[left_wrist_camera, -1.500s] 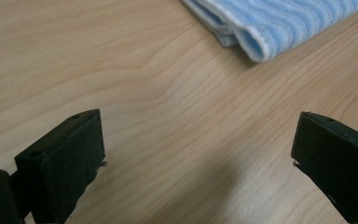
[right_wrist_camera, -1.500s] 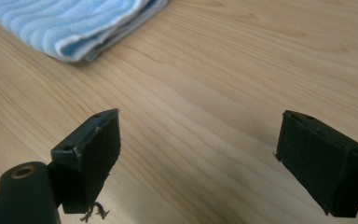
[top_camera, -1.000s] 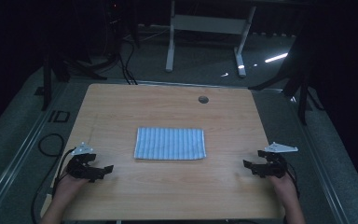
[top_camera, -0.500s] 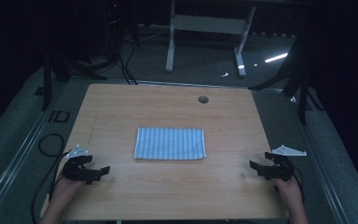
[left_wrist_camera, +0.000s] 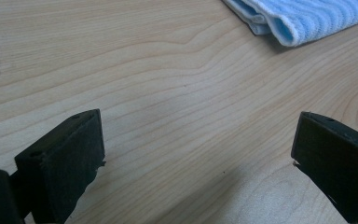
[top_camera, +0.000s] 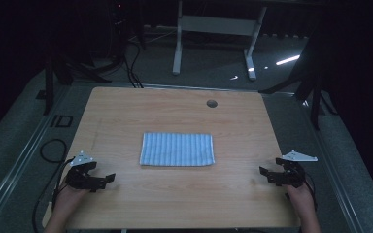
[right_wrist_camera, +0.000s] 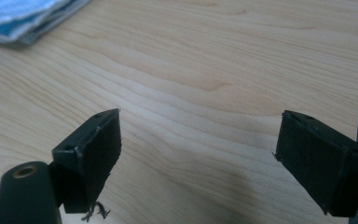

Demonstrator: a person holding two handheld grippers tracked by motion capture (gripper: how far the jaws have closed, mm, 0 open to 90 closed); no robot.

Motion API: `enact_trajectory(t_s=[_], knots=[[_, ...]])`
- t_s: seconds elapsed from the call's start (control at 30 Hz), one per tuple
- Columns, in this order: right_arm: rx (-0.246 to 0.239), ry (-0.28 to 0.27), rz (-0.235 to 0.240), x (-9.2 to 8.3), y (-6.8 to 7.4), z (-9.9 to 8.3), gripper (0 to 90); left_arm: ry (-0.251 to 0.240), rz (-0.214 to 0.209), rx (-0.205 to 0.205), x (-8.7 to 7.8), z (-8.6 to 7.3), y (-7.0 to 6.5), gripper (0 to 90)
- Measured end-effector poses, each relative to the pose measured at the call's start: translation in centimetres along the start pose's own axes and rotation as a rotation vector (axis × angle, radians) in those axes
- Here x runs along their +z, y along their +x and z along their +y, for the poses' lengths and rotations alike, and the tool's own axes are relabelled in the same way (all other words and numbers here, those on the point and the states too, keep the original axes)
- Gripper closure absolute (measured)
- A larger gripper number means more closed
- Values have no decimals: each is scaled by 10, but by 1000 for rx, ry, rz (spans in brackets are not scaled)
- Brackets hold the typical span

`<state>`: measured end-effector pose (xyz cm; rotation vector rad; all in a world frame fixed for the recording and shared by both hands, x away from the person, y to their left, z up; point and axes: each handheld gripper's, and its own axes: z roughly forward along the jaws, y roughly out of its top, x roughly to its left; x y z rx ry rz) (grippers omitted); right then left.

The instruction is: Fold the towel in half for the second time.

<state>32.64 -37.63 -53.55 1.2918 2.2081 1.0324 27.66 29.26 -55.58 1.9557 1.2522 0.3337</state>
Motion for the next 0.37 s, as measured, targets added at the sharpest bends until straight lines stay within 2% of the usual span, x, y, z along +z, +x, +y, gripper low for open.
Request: enact_trajectory(t_s=[0.37], knots=[[-10,10,-15,3,2,3,139,3,-2,2,2,-2,-1,24]])
